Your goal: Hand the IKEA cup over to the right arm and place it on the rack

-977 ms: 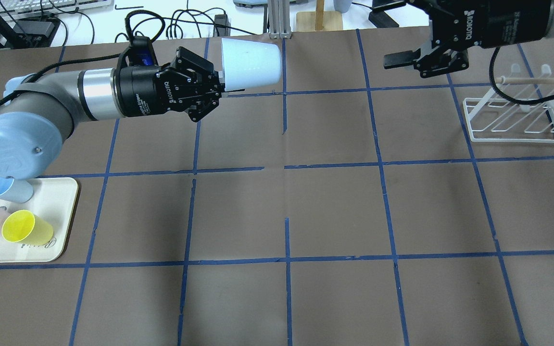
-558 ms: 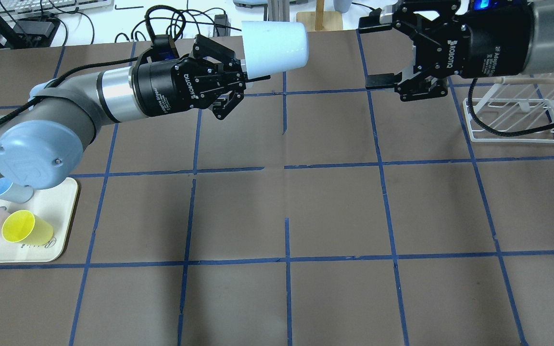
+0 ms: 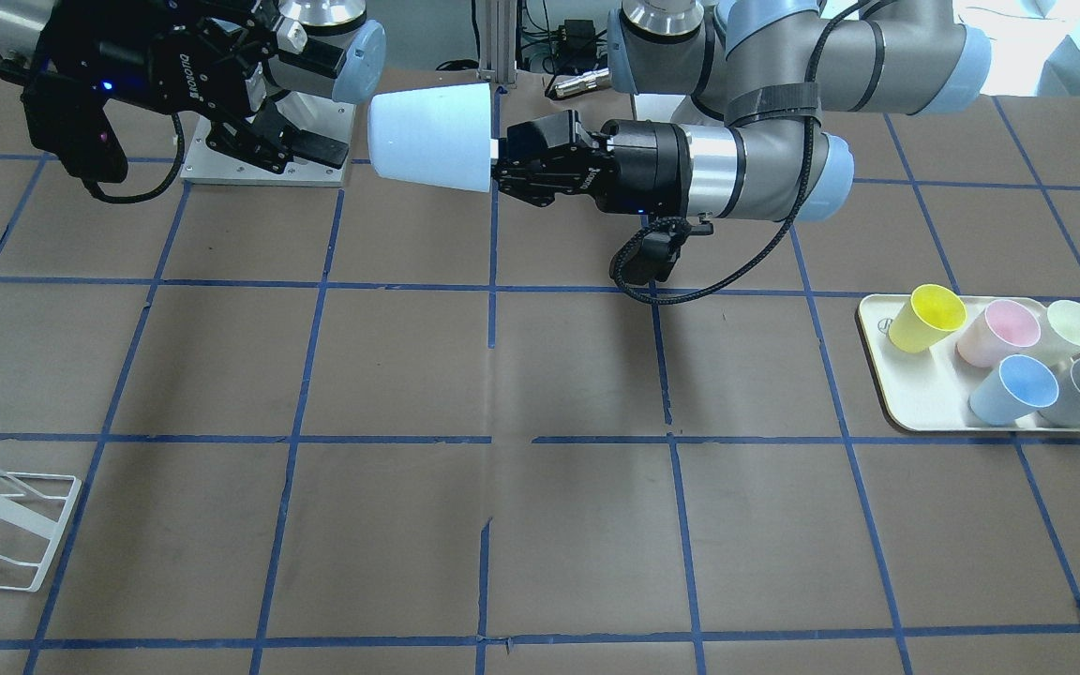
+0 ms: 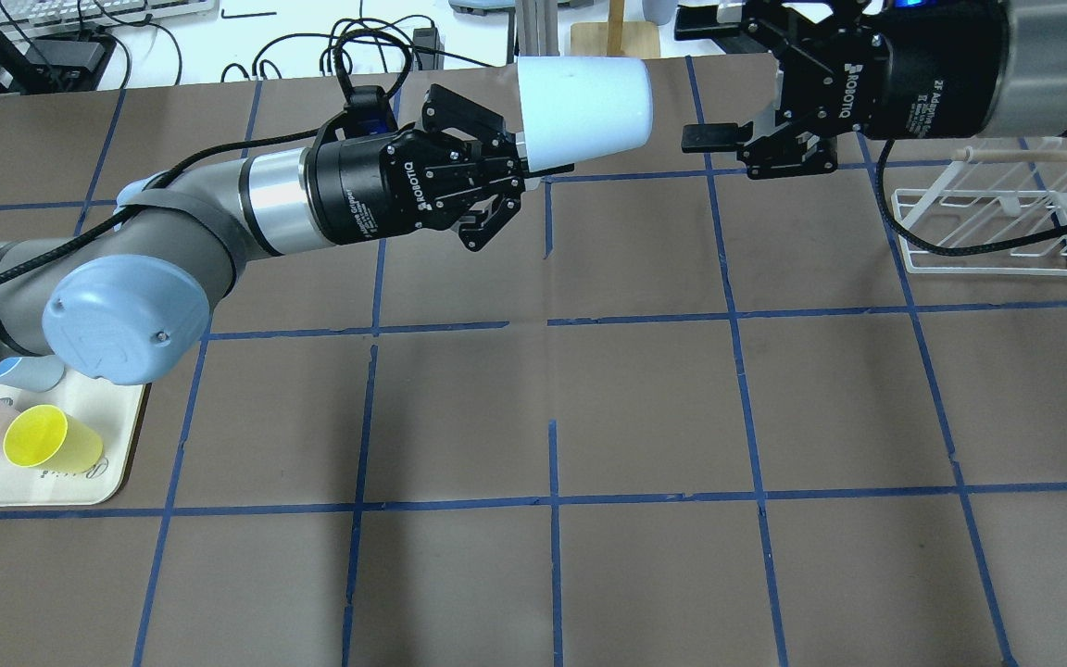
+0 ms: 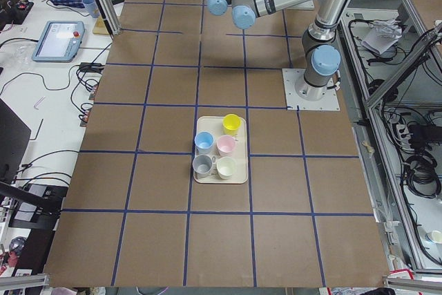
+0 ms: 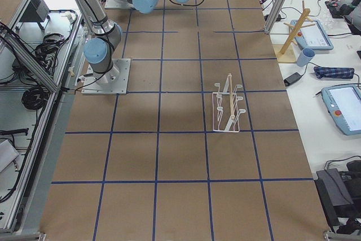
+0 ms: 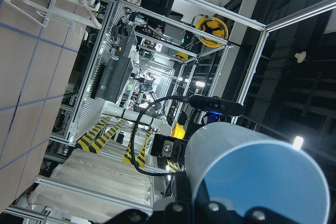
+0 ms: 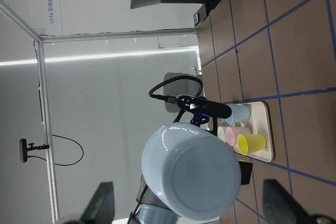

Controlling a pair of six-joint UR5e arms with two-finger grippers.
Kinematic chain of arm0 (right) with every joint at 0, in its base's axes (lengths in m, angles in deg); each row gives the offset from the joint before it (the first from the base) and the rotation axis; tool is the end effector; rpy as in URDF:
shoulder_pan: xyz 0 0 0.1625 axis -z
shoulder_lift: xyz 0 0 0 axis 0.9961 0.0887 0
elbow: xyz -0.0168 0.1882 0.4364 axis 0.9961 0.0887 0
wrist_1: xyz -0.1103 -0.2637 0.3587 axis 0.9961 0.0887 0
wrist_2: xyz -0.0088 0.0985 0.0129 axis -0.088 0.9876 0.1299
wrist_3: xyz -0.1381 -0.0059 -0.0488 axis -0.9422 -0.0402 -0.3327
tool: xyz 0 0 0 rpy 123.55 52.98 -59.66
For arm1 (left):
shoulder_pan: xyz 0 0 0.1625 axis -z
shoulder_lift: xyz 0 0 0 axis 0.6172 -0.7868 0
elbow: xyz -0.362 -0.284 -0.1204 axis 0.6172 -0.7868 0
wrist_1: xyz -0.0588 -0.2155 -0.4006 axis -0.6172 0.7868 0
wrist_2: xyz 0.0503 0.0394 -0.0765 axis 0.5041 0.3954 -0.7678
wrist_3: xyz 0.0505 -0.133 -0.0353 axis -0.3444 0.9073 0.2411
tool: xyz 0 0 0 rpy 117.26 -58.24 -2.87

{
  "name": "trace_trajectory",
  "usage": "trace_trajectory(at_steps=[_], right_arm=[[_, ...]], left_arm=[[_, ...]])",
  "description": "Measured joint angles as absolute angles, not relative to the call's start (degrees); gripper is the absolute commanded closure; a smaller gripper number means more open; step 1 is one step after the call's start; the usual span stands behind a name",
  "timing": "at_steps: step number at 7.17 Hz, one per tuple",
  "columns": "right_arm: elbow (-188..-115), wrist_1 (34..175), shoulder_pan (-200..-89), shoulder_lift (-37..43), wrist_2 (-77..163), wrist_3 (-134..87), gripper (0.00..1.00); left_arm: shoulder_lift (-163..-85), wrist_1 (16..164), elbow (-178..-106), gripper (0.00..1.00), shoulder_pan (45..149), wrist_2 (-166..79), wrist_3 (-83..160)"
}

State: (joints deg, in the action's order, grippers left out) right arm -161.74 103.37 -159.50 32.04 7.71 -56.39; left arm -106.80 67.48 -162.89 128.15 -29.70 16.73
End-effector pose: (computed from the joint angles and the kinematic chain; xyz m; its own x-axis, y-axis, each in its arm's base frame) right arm 0.1470 -0.5081 0.5372 -0.1807 0.0889 -0.9795 0.2091 0.9766 0.0501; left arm -0.2790 -0.5166 0.4322 0.1310 -0.3478 0.9284 -0.0149 0.9357 0.3526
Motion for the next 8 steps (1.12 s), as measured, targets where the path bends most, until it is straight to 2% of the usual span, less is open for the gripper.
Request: trace_trajectory(at_steps=[8], right_arm=[[-161.8,104.2,-161.7,31.4,7.7,-56.1,0.01]], left_arm=[[-107.9,67.0,-162.4,1.0,129.7,-31.7,16.8]])
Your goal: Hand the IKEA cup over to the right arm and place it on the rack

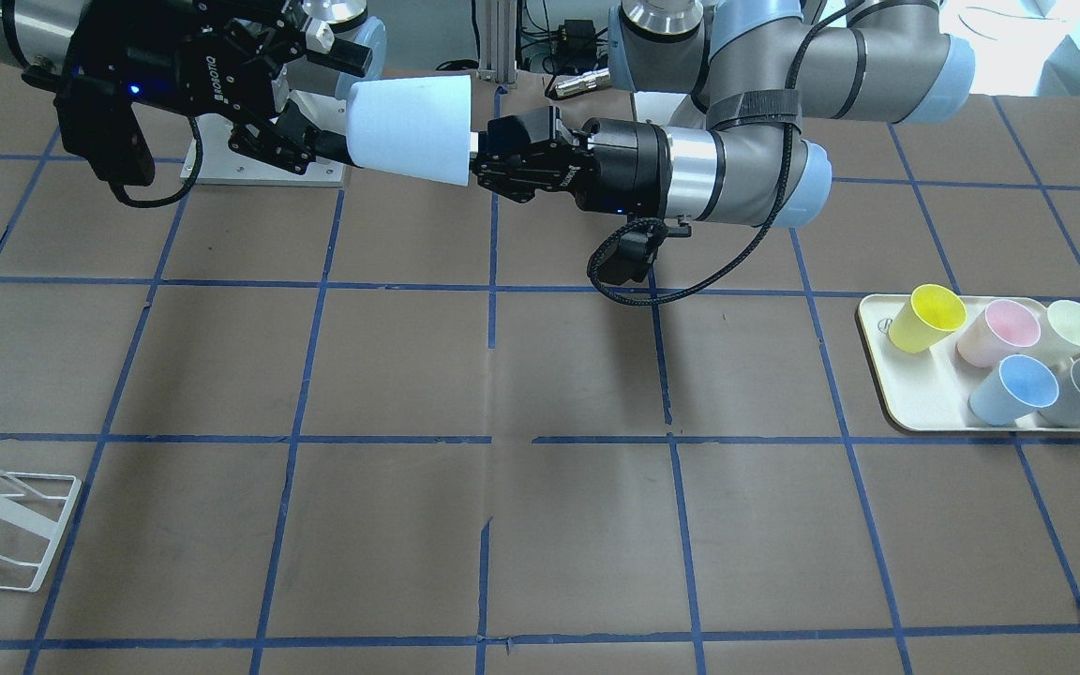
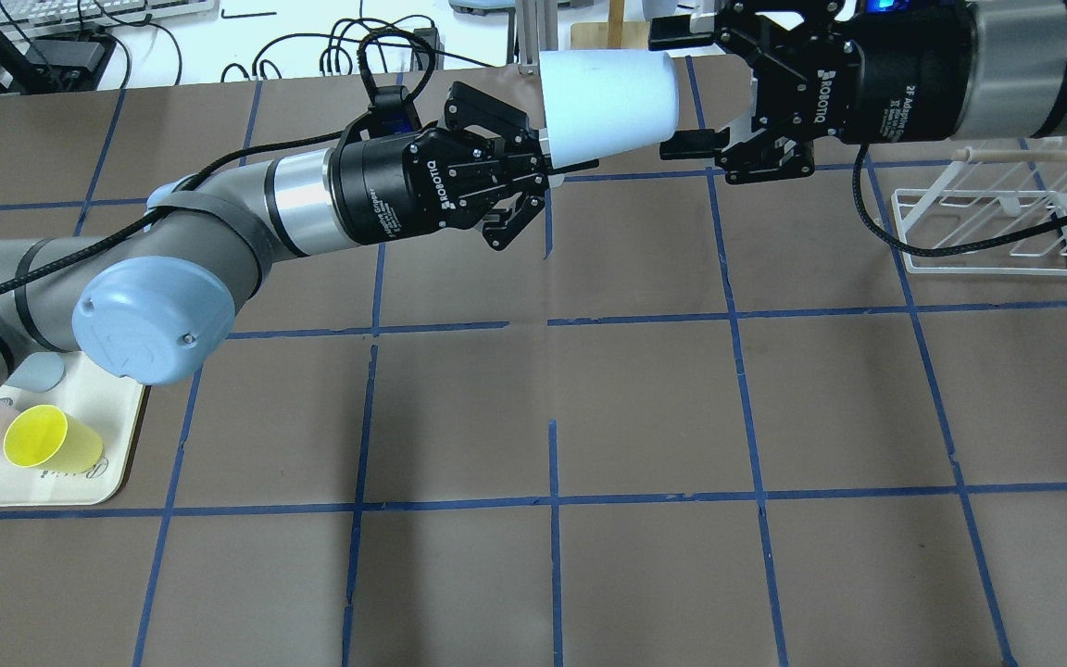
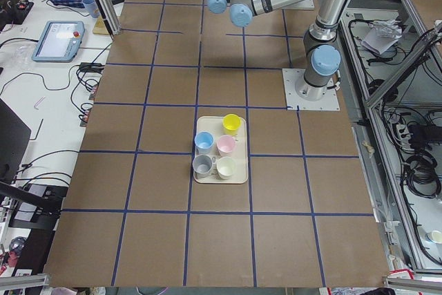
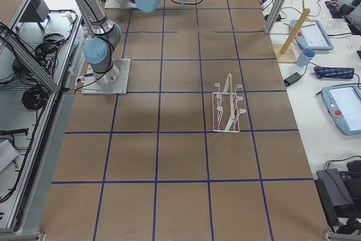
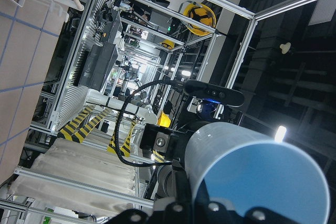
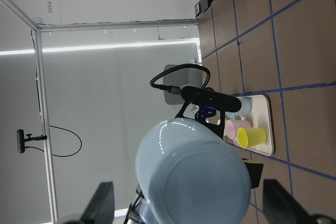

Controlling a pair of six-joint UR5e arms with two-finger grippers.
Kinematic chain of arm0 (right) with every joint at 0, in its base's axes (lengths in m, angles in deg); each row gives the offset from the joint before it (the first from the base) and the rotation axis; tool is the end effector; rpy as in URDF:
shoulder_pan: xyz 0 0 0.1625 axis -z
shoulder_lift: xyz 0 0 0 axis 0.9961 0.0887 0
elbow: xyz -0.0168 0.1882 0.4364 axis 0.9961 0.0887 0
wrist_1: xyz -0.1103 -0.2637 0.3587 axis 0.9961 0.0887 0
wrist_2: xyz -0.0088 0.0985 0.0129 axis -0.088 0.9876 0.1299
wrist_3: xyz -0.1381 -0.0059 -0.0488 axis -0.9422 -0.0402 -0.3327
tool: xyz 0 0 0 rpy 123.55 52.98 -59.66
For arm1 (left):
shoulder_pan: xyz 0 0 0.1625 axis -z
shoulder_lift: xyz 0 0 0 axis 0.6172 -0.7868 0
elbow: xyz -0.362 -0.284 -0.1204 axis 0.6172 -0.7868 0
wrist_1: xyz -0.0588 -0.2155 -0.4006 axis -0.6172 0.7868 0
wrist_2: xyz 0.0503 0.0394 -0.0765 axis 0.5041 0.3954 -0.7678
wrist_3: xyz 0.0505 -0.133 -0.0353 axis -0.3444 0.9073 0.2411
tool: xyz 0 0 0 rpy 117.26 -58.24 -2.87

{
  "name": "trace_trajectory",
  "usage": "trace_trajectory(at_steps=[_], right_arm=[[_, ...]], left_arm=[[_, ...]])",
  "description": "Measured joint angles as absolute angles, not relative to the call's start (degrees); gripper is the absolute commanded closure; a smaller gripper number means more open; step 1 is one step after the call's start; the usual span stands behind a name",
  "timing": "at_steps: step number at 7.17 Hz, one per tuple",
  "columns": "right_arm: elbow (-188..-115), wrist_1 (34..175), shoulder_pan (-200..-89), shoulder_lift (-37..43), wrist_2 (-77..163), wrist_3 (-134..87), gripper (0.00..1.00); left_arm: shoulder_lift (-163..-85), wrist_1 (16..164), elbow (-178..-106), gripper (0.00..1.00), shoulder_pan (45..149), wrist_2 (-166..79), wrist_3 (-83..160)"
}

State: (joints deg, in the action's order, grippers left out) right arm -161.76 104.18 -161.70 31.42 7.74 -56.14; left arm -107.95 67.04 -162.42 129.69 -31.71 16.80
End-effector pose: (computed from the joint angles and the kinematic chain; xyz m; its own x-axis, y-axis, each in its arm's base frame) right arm 0.1653 -0.5068 0.5334 -0.1834 0.0833 -0.9795 0.1725 0.9837 0.0513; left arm -0.2922 -0.5185 0.4311 0.1560 -0.3547 0.9219 0.0064 0.9336 0.3582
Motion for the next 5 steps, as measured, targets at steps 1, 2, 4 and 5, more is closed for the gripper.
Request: trace_trajectory(at_steps=[1,2,4,5], right_arm=[[-161.7,104.2,-161.8,31.2,7.8,-56.2,0.08],[-161.6,104.2,-161.9,31.1,7.8,-56.2,0.18],[-161.3,104.2,-161.9,31.0,7.9,-56.2,0.38],[-161.2,104.1,-161.9,31.0,7.9,-56.2,0.41]], left_arm=[[-108.0,67.0,-162.4,1.0,129.7,-31.7,16.8],[-108.0,67.1,-162.4,1.0,129.7,-31.8,16.8],[-108.0,67.1,-162.3,1.0,129.7,-31.7,16.8],[-108.0,67.1,-162.3,1.0,129.7,-31.7,16.8]])
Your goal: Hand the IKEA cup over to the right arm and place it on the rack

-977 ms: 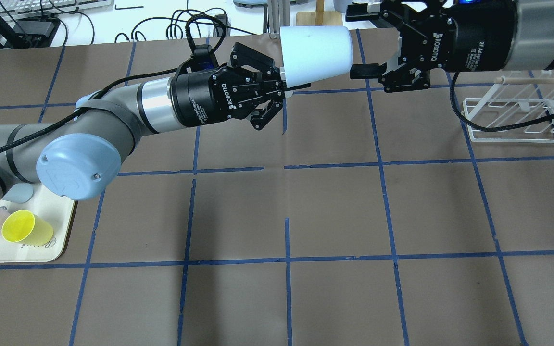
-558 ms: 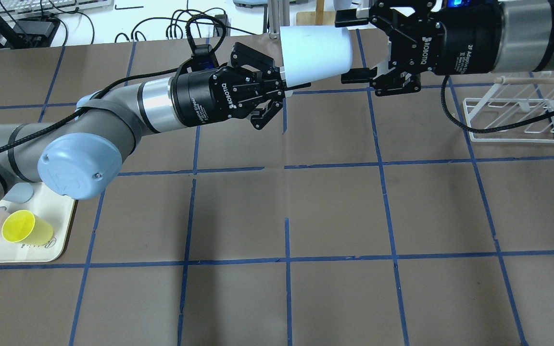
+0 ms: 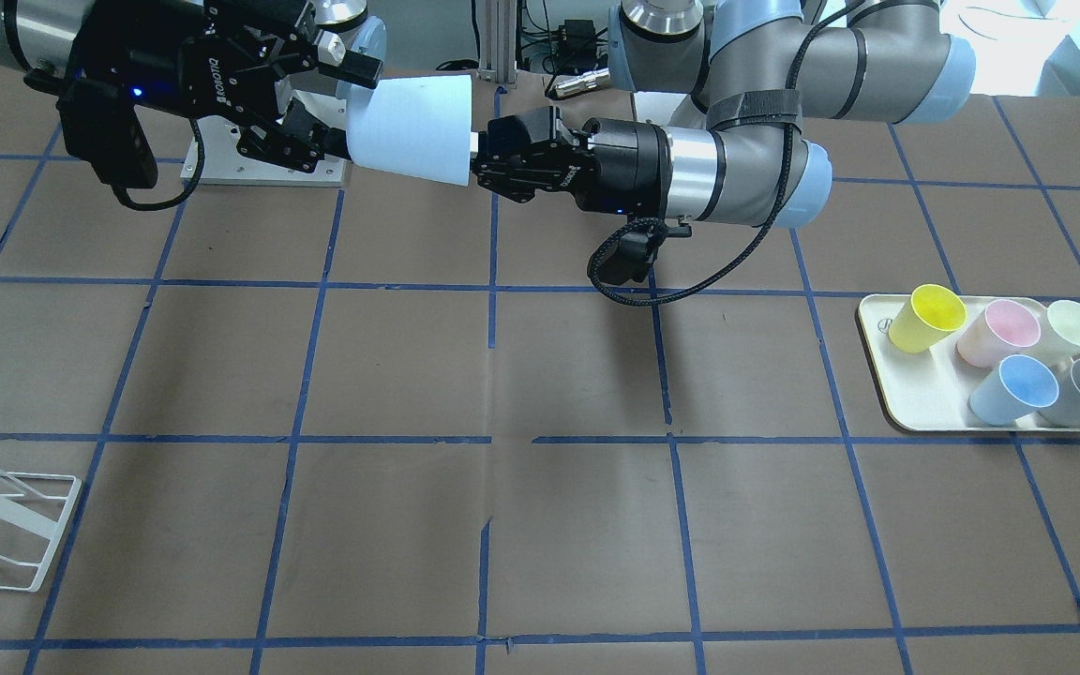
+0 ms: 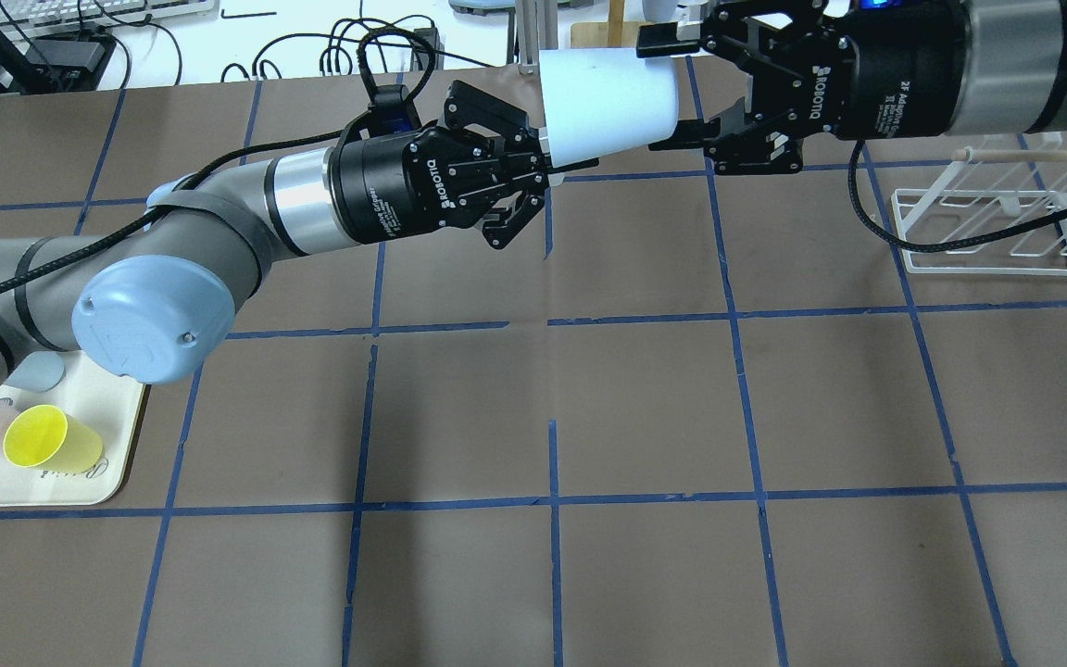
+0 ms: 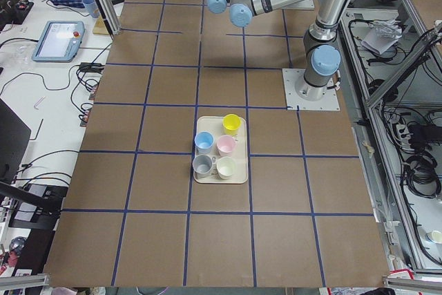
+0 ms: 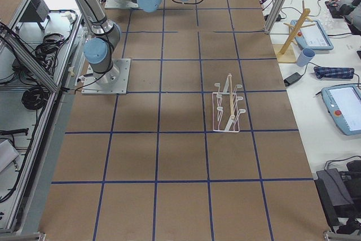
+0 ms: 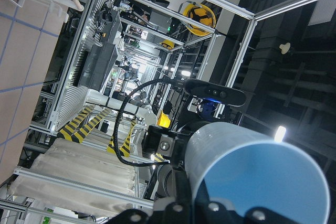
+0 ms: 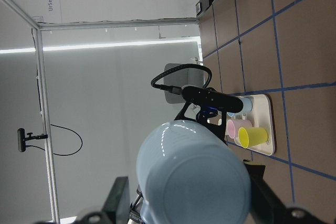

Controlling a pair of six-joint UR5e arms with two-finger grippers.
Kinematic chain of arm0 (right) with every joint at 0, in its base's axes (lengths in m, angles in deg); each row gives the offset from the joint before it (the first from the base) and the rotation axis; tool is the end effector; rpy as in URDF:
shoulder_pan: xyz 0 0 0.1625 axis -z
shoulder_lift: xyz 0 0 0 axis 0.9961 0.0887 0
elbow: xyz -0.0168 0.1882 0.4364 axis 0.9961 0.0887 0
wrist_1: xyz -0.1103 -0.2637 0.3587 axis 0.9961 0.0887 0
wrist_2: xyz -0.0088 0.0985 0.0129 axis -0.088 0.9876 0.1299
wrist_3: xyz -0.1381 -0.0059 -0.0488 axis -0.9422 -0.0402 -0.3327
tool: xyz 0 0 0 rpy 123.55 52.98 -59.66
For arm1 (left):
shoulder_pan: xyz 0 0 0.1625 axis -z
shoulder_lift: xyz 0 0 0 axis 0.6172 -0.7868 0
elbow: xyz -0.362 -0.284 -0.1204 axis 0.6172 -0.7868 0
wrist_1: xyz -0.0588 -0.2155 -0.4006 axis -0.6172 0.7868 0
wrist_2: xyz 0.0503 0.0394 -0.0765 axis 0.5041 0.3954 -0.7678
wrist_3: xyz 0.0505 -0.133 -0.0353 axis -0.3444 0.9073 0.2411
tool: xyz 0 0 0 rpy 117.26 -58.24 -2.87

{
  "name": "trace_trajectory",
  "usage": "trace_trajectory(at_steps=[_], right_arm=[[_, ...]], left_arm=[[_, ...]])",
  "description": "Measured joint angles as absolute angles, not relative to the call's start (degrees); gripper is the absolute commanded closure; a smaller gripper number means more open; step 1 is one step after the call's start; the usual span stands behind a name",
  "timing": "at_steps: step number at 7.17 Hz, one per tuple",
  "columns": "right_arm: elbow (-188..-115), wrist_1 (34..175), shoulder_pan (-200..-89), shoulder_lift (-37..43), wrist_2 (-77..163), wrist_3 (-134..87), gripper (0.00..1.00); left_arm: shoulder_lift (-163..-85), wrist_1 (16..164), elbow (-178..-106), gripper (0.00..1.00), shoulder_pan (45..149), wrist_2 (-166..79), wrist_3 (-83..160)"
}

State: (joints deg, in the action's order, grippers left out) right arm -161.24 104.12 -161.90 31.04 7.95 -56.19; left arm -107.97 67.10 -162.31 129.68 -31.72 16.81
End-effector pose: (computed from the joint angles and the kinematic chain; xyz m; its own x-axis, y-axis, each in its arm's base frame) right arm 0.1664 -0.5096 0.5355 -0.1807 0.0799 -0.9803 0.1699 0.9843 0.0489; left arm -0.2922 -0.5190 0.4318 0.1562 -0.3544 0.9220 0.0062 0.9338 0.3578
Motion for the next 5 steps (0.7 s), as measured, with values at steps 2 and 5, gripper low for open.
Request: trace_trajectory(at_steps=[2,5], right_arm=[[-161.2,104.1,-161.9,31.0,7.9,-56.2,0.5],[-161.0,104.2,-161.9,31.1,7.9,-56.0,0.5]], left_arm=[[-108.1,67.1,-162.3,1.0,129.7,-31.7,16.8],[-108.1,67.2,-162.4,0.0,129.7,-31.6,18.0]])
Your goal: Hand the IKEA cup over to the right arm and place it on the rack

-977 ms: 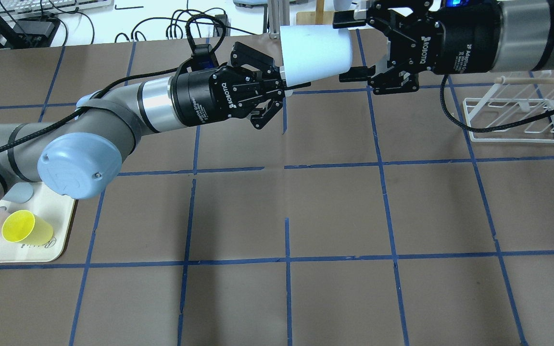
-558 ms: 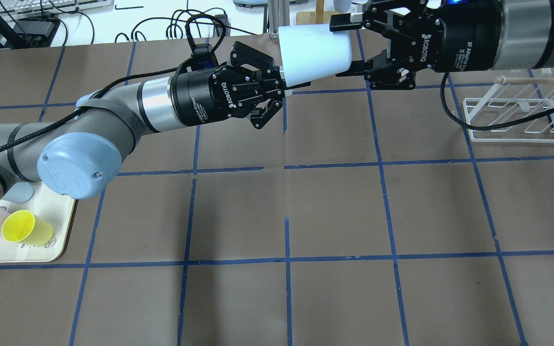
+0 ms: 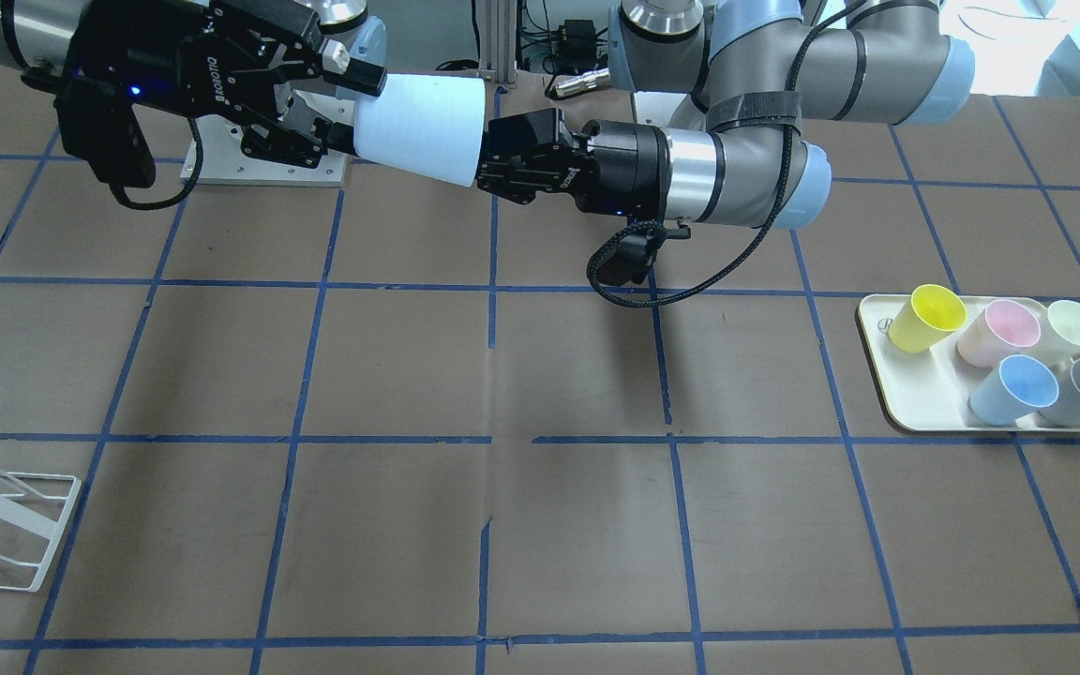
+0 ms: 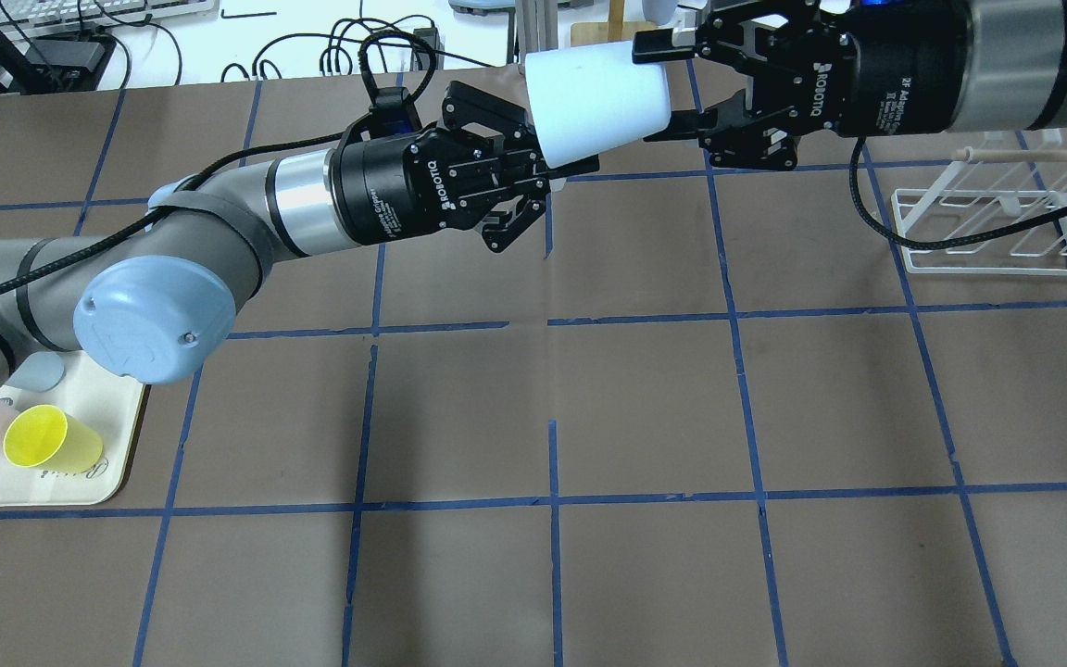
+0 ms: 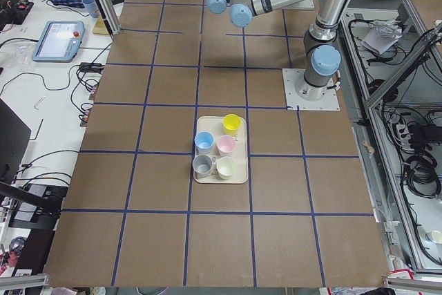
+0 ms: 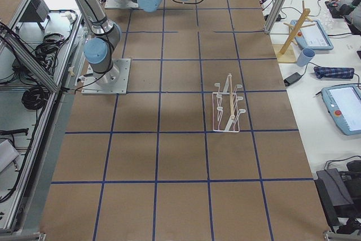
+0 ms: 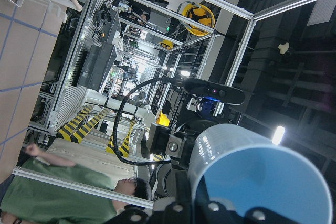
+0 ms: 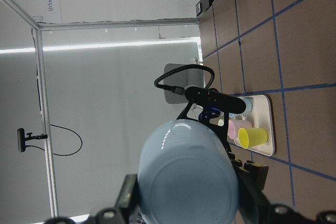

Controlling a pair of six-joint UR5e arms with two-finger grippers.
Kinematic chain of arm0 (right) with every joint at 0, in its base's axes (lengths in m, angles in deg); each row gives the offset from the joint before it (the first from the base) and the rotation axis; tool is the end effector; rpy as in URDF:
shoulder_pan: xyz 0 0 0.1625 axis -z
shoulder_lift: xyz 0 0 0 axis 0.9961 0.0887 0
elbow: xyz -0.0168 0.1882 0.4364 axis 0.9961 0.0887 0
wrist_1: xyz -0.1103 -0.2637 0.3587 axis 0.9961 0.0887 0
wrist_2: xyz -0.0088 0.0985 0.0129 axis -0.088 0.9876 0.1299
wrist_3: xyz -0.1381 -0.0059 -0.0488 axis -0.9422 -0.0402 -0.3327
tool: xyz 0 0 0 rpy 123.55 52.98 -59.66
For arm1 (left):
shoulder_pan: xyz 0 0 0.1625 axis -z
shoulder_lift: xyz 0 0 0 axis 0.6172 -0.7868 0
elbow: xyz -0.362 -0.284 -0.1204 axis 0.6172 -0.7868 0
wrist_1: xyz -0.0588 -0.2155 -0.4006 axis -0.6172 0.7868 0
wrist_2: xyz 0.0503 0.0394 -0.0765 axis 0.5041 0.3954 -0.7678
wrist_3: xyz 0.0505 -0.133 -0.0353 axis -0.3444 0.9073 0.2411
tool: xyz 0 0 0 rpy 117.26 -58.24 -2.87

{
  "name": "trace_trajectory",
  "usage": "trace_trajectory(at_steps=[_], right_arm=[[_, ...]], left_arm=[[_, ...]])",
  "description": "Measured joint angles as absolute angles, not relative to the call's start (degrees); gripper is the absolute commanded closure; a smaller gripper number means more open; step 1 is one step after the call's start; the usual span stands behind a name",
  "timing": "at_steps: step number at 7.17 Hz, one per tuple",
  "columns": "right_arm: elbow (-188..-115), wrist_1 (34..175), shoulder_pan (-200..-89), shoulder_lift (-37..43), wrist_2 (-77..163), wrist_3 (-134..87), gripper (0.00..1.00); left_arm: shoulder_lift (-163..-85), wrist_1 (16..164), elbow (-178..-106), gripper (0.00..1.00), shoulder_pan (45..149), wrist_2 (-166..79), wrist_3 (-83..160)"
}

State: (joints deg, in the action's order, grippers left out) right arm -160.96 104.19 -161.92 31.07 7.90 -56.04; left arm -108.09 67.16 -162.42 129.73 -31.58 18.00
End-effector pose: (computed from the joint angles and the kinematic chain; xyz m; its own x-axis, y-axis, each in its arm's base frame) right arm 0.1665 -0.5099 0.5383 -0.1826 0.0762 -0.9802 0.1698 0.9844 0.0449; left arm -0.2927 -0.5188 0.4293 0.1532 -0.3786 0.9128 0.0104 0.9243 0.3816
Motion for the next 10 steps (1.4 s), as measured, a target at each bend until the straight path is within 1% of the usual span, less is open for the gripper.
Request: trace_trajectory(at_steps=[1,4,6,8,10], right_arm=[[-160.9,104.2,-161.8,31.0,7.9,-56.0,0.5],[-160.6,104.6,-161.2,30.9,7.5,-56.0,0.56],[-158.6,105.3,-160.0,30.7,4.3,-55.8,0.57],[-155.9,106.1,-158.9,30.4,-5.1,-54.9,0.57],[-153.1,110.8,-158.3,28.7,-19.8,-52.6,0.57]], left_arm=[[-107.9,67.1,-162.4,0.0,129.7,-31.5,20.1],[-106.7,67.0,-162.3,0.0,129.0,-30.9,24.6],[-106.6,67.0,-162.4,0.0,127.1,-26.4,25.1],[-105.9,65.9,-162.0,0.0,121.8,-13.0,28.8],[-105.3,61.2,-159.8,0.0,117.6,5.6,31.9]])
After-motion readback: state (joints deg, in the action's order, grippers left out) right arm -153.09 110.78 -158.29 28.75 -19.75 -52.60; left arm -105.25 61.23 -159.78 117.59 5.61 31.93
